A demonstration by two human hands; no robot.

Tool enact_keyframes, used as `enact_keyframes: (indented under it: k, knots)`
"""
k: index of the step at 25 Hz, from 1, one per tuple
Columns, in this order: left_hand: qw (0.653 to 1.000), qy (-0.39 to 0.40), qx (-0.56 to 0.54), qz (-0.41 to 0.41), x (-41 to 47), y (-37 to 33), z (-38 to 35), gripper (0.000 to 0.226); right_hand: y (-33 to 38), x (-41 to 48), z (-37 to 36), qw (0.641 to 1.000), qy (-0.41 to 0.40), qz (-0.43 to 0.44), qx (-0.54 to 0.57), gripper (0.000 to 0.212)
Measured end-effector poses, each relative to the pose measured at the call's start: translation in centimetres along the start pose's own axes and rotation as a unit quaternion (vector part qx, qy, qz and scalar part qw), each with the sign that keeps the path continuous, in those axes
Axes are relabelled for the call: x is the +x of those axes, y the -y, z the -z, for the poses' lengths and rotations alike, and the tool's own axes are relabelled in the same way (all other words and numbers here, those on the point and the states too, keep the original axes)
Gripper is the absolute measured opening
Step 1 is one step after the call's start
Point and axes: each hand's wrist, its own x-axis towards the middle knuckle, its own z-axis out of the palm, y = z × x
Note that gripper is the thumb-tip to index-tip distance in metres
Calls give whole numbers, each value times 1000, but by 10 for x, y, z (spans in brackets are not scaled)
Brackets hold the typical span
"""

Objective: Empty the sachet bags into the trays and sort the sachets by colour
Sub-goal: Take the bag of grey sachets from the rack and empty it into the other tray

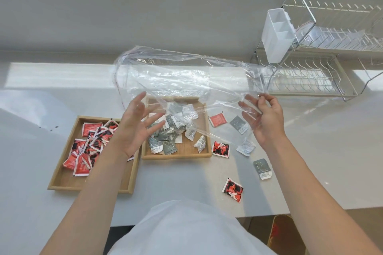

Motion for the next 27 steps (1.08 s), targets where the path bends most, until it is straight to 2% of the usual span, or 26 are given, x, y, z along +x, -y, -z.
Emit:
enact_keyframes:
  k: [2, 4, 7, 9, 11, 13, 15, 18, 20, 24, 27]
  knots:
    - [998, -42, 40, -2, 8, -6, -13, 118, -5, 6, -9, 1000, 6, 0, -4, 8]
    - [996, -85, 40, -4, 17, -12, -25, 107, -7, 13, -19, 1000, 17, 2, -10, 8]
    - [984, -174, -20, -26, 37, -16, -32, 50, -12, 27, -31, 999, 32, 0, -22, 7]
    - [974, -220, -39, -42, 52, -18, -29, 29, -16, 39, -37, 998, 46, -6, -29, 7]
    - [966, -246, -58, -59, 66, -21, -23, 26, -20, 51, -40, 996, 73, -23, -36, 21]
    - [959, -261, -81, -69, 80, -26, -18, 24, -26, 61, -41, 989, 117, -60, -63, 45]
    - [955, -271, -92, -74, 95, -31, -13, 20, -35, 70, -42, 977, 153, -89, -118, 53]
    - [959, -263, -76, -73, 112, -33, -4, 15, -45, 88, -45, 968, 154, -77, -184, 24]
    - [963, -257, -55, -64, 125, -34, 3, 20, -46, 109, -49, 967, 138, -68, -203, 6]
    - [968, -239, -56, -53, 151, -34, 16, 21, -46, 159, -59, 965, 97, -51, -238, 8]
    - [959, -267, -70, -62, 170, -33, 30, 17, -54, 194, -65, 958, 70, -38, -276, 14]
